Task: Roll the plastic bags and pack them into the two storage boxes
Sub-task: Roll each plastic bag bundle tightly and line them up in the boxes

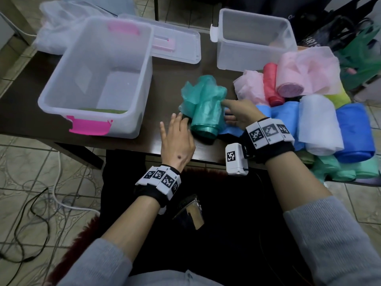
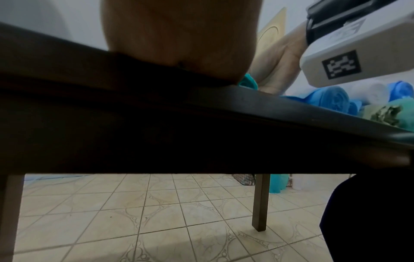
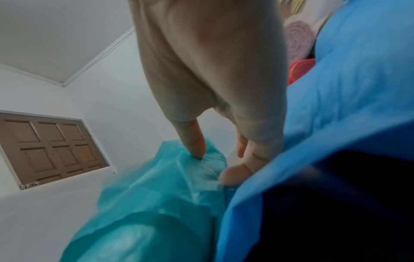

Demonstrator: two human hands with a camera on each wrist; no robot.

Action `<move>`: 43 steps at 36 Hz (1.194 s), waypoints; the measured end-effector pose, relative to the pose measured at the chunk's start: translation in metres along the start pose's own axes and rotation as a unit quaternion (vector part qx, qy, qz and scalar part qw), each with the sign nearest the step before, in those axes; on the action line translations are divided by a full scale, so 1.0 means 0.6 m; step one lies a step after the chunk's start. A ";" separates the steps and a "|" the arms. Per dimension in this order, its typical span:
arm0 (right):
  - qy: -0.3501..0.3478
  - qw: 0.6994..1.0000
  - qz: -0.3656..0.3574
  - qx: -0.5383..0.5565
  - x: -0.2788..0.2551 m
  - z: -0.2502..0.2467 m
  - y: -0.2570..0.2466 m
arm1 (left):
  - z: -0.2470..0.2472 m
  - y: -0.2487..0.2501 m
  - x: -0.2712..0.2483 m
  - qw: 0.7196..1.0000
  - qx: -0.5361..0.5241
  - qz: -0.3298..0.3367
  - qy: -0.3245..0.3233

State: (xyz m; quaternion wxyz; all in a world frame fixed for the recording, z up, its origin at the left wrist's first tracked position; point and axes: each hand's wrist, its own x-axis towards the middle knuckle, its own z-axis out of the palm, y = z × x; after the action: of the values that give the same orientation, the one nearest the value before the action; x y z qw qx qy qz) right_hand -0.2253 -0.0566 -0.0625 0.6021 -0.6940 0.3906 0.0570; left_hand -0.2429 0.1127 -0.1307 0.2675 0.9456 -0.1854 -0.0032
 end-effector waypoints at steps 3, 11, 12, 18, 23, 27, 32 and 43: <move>0.003 1.000 0.001 -0.014 0.000 0.015 -0.010 | -0.003 0.002 -0.001 1.000 -0.001 0.002 0.001; 0.067 0.989 -0.042 -0.125 0.006 0.054 -0.017 | -0.004 0.002 -0.001 1.000 0.027 -0.005 -0.012; 0.100 0.979 -0.067 -0.163 0.007 0.058 -0.018 | -0.004 0.002 -0.001 1.000 0.028 -0.005 -0.012; 0.034 0.979 -0.091 -0.178 -0.005 0.078 -0.034 | -0.006 0.002 -0.002 1.000 0.019 0.004 -0.006; -0.035 0.992 -0.027 -0.119 -0.009 0.086 -0.035 | -0.009 0.003 -0.001 0.999 0.036 0.001 -0.016; -0.029 0.994 -0.041 -0.102 -0.014 0.084 -0.033 | -0.007 0.001 0.000 0.999 0.035 0.003 -0.013; -0.036 0.999 -0.002 0.039 -0.022 0.078 -0.034 | -0.009 0.000 0.001 1.000 0.011 0.005 -0.006; -0.113 0.989 0.026 0.091 -0.042 0.071 -0.042 | -0.011 0.002 0.000 1.000 0.005 0.005 -0.023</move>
State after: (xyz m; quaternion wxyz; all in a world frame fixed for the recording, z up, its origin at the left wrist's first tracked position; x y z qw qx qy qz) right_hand -0.2106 -0.0079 -0.0400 0.7014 -0.6153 0.3410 0.1150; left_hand -0.2428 0.1150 -0.1243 0.2587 0.9456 -0.1961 -0.0226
